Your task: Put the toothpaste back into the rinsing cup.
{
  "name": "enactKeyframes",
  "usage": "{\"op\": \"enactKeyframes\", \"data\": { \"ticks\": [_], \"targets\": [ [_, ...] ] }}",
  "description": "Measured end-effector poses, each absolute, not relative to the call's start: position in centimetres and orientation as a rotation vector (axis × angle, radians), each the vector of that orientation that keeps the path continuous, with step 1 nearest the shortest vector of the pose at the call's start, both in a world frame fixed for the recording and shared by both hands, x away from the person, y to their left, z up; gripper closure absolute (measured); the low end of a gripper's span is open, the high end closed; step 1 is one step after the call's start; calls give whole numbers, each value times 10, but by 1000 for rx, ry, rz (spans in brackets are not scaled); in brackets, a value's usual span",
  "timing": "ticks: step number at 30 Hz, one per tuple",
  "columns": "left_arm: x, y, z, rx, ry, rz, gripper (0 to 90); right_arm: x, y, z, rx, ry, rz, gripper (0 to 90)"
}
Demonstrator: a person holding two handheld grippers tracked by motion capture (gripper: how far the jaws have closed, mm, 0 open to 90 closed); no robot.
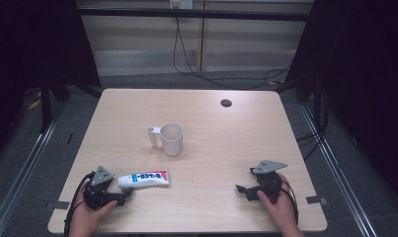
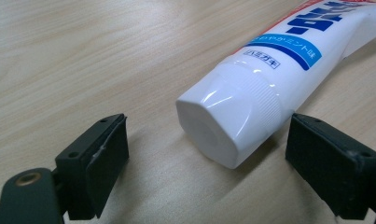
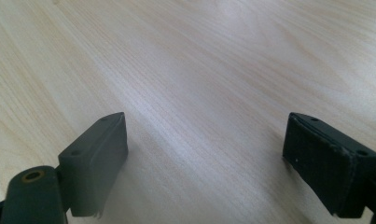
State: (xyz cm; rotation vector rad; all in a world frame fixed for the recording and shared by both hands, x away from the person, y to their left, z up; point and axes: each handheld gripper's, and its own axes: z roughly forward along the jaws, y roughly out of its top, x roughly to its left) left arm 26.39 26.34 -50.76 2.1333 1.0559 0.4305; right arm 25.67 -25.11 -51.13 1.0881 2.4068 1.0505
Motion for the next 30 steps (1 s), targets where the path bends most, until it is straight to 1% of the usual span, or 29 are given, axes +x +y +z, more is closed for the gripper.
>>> {"op": "enactKeyframes", "data": {
  "ticks": [11,13,14,15,18,22,30],
  "targets": [
    [263,263,-507,2138,1060,428,120,257,-251,-511,1088,2407,1051,137],
    [263,263,-507,2139,1060,430,132,257,-251,-511,1088,2407,1051,137],
    [263,263,-506,2148,1053,422,132,257,-251,-511,1088,2407,1051,137],
    [262,263,-504,2167,1047,418,168,257,-251,-511,1088,2407,1051,137],
    [263,263,-498,2234,1032,404,168,257,-251,-511,1088,2407,1051,137],
    [265,261,-490,2268,1003,396,169,257,-251,-511,1088,2407,1051,137],
    [272,247,-473,2403,926,383,195,257,-251,-511,1088,2407,1051,137]
  ]
}}
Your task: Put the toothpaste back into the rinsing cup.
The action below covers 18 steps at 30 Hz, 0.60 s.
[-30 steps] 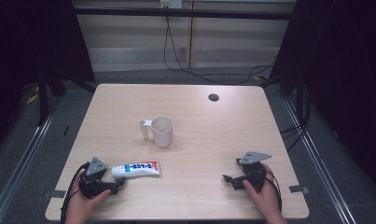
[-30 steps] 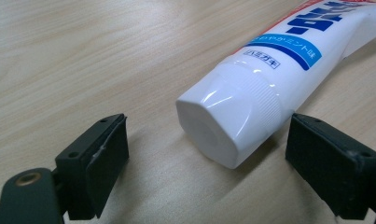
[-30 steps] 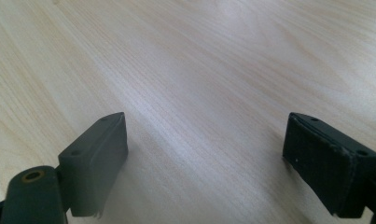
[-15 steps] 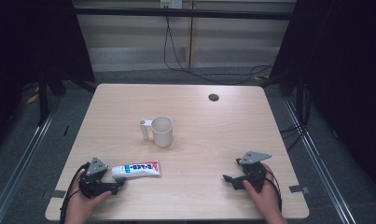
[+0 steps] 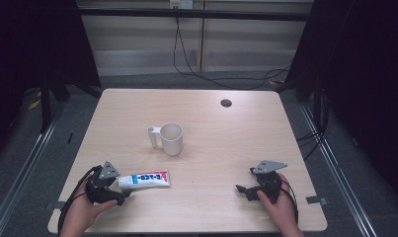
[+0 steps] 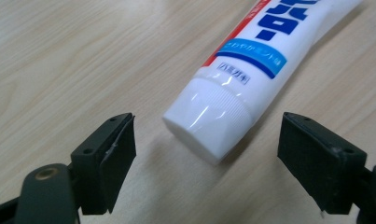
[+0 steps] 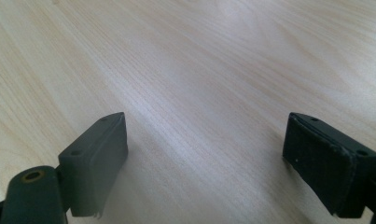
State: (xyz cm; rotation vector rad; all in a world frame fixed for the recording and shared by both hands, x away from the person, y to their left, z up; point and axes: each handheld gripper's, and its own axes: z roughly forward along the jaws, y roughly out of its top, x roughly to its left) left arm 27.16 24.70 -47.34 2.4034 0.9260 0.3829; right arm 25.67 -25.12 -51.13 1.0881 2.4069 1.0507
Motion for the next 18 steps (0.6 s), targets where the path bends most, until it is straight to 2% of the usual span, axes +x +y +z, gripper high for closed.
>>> {"op": "enactKeyframes", "data": {
  "ticks": [18],
  "targets": [
    [288,219,-455,2496,824,347,199,257,-251,-511,1088,2407,1050,137]
  ]
}}
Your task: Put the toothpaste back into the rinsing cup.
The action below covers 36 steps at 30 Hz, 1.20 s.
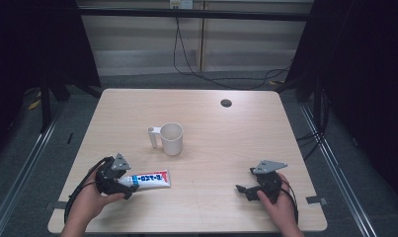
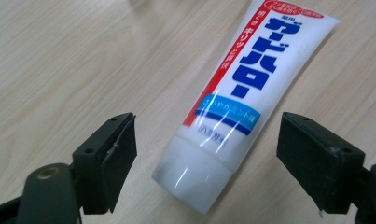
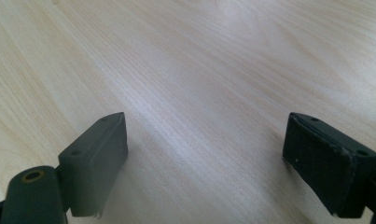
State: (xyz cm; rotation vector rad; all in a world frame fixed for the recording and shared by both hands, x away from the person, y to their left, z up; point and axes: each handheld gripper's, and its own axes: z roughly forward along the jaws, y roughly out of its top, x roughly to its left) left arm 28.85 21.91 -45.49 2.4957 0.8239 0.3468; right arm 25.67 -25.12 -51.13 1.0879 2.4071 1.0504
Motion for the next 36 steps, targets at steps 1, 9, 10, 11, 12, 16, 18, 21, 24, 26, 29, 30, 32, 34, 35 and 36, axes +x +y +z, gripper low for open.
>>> {"op": "enactKeyframes", "data": {
  "ticks": [1,9,10,11,12,16,18,21,24,26,29,30,32,34,35,36],
  "targets": [
    [288,219,-455,2496,824,347,199,257,-251,-511,1088,2407,1051,137],
    [297,205,-453,2541,778,317,199,257,-251,-511,1088,2407,1050,137],
    [298,203,-452,2554,770,311,199,257,-251,-511,1088,2407,1051,137],
    [299,202,-452,2563,760,310,199,257,-251,-511,1088,2407,1051,137],
    [300,201,-453,2566,760,307,199,257,-251,-511,1088,2407,1050,137],
    [302,196,-455,2595,747,294,203,257,-251,-511,1088,2407,1050,137],
    [303,193,-456,2611,728,285,206,257,-251,-511,1088,2407,1050,137],
    [304,190,-456,2611,714,280,210,257,-251,-511,1089,2407,1051,137],
    [304,183,-456,2613,696,274,213,257,-251,-511,1088,2407,1050,137],
    [305,180,-457,2620,686,269,215,257,-251,-511,1088,2407,1050,137],
    [305,178,-457,2624,676,259,222,257,-251,-511,1088,2407,1050,137],
    [306,177,-458,2630,680,259,222,257,-251,-511,1088,2407,1050,137],
    [307,176,-459,2627,676,251,223,257,-251,-511,1088,2407,1051,137],
    [307,175,-459,2640,669,246,231,257,-251,-511,1088,2407,1050,137],
    [308,174,-460,2637,663,246,232,257,-251,-511,1088,2407,1050,136],
    [308,173,-459,2645,661,239,234,257,-251,-511,1088,2407,1051,137]
  ]
}}
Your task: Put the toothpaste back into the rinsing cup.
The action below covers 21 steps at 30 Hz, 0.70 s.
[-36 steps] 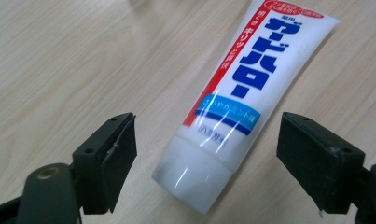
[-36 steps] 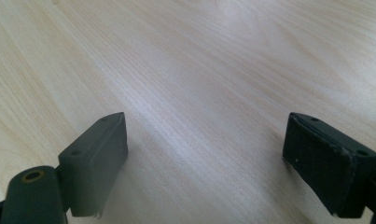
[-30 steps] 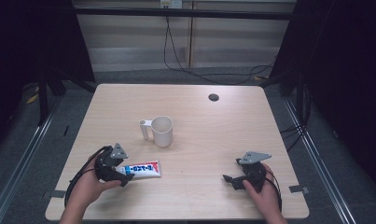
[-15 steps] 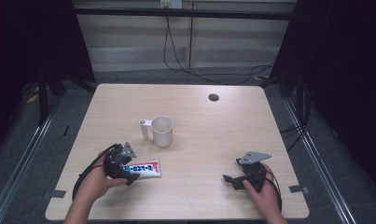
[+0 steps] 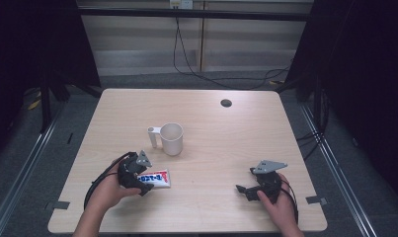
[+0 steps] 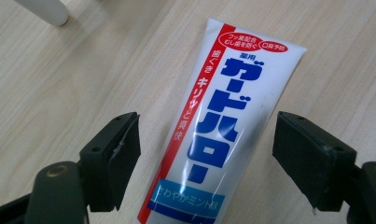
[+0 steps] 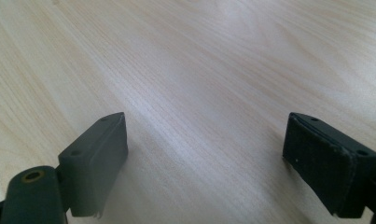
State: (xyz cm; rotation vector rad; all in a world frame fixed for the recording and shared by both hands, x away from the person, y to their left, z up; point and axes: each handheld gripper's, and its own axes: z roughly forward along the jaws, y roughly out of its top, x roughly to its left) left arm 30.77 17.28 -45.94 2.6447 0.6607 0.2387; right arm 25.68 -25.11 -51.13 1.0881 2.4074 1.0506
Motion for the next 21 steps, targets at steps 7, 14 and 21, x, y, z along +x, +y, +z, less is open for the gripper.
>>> {"op": "enactKeyframes", "data": {
  "ticks": [7,14,21],
  "targets": [
    [309,167,-464,2657,643,212,255,257,-251,-511,1090,2408,1047,136],
    [311,162,-468,2666,614,201,283,257,-251,-511,1090,2408,1047,136],
    [312,158,-468,2690,592,194,324,257,-251,-511,1090,2408,1047,136]
  ]
}}
